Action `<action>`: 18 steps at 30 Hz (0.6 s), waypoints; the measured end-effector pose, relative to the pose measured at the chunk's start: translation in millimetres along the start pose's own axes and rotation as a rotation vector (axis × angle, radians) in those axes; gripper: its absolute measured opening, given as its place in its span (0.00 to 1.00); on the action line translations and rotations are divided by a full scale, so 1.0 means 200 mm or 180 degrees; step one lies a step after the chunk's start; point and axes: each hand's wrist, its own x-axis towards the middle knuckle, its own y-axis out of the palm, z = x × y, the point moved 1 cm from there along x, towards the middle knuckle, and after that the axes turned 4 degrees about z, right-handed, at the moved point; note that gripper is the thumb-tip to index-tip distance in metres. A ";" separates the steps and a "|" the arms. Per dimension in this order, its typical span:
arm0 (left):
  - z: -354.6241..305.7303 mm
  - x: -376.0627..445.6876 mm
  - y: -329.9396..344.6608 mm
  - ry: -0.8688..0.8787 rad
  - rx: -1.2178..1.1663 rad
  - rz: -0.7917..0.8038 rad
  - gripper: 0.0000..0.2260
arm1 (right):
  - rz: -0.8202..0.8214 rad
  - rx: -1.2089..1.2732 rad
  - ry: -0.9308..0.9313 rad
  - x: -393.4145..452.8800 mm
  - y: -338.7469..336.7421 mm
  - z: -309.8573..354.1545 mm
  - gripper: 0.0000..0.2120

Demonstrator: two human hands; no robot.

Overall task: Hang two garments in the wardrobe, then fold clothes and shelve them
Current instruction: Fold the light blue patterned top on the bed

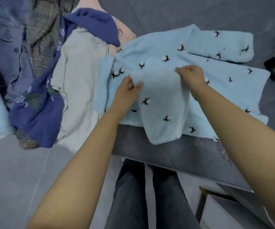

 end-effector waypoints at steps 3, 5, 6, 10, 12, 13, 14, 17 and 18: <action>0.06 0.09 -0.02 -0.0255 0.0658 0.0324 0.20 | 0.0143 -0.0291 0.0278 0.08 0.06 -0.01 0.29; 0.15 0.06 -0.04 -0.0239 0.0965 0.0204 0.18 | -0.0025 -0.0308 -0.0087 -0.03 0.11 -0.07 0.22; 0.20 0.03 -0.05 -0.0215 0.0915 0.0094 0.15 | -0.0121 -0.0250 -0.0266 -0.10 0.13 -0.13 0.18; 0.42 -0.10 -0.05 -0.0578 0.0464 0.0069 0.12 | -0.0387 0.0416 0.0370 -0.47 0.20 -0.49 0.08; 0.49 -0.12 -0.03 -0.0843 0.0174 0.0030 0.14 | -0.0439 0.1187 0.1319 -0.61 0.27 -0.65 0.20; 0.51 -0.12 -0.01 -0.0926 -0.0007 -0.0032 0.16 | -0.0383 0.1595 0.1778 -0.66 0.31 -0.70 0.27; 0.52 -0.11 0.00 -0.1003 -0.0210 -0.0092 0.18 | -0.0257 0.1887 0.2158 -0.69 0.34 -0.73 0.34; 0.53 -0.06 0.05 -0.1190 -0.0587 -0.0169 0.21 | 0.0113 0.2322 0.2410 -0.66 0.41 -0.77 0.31; 0.53 -0.04 0.06 -0.1241 -0.0664 -0.0188 0.21 | 0.0074 0.2385 0.2312 -0.64 0.42 -0.78 0.25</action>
